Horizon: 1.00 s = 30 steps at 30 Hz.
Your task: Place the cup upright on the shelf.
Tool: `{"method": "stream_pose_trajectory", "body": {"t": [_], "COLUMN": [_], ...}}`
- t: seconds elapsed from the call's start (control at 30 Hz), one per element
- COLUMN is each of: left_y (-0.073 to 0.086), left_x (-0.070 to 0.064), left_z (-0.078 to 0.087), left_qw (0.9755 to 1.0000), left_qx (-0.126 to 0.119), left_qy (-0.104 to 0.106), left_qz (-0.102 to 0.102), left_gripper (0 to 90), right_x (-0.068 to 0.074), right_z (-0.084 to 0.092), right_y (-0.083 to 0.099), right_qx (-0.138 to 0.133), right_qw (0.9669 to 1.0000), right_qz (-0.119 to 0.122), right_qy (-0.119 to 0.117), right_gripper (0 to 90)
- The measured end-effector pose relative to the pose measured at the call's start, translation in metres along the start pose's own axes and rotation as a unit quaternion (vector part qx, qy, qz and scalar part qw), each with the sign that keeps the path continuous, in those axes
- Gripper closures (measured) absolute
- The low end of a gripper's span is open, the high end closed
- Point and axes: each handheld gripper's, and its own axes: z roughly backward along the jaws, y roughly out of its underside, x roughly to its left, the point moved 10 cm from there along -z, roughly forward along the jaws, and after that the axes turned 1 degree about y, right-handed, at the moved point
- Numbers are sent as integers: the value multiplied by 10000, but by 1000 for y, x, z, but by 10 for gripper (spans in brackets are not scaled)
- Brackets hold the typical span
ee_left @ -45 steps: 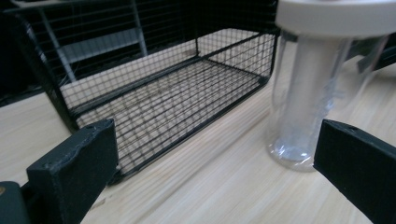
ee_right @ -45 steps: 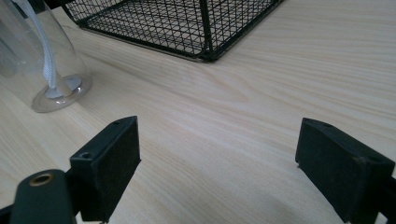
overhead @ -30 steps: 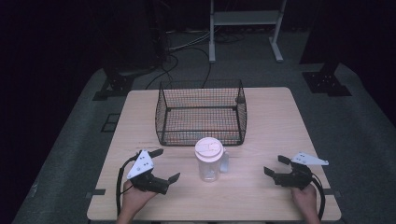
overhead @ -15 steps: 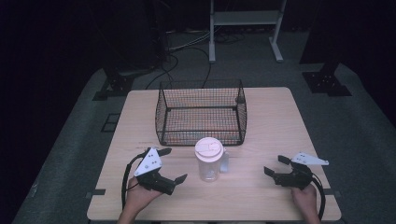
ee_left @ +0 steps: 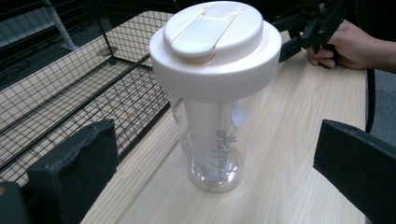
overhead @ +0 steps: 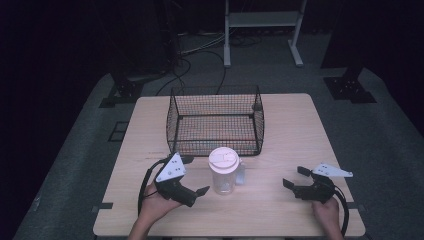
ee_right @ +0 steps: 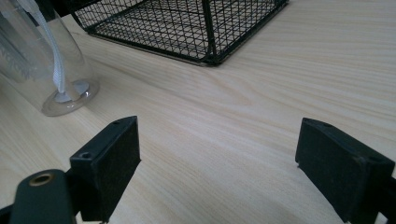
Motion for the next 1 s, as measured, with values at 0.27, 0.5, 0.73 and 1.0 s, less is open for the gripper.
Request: {"method": "stream_pose_trajectory", "body": {"t": [0.27,0.5,0.73,1.0], "left_y": [-8,-13,-15,-19], "left_x": [0,-2,-2,-1], "left_z": [-4,-10,-20,-30], "left_qw": [9999,9997,9991,9983], "left_qx": [35,96,240,336], "left_qy": [136,243,358,468], "left_qz": [13,-20,-2,41], "left_gripper": [0,0,0,0], "right_x": [0,1,0,1], "right_z": [0,0,0,1], "right_y": [0,0,-1,-1], "right_qx": [-6,-16,-40,-55], "right_qw": [10000,10000,10000,9999], "right_qz": [4,1,-15,-24], "right_qy": [-11,-31,-69,-92], "right_gripper": [129,129,129,129]}}
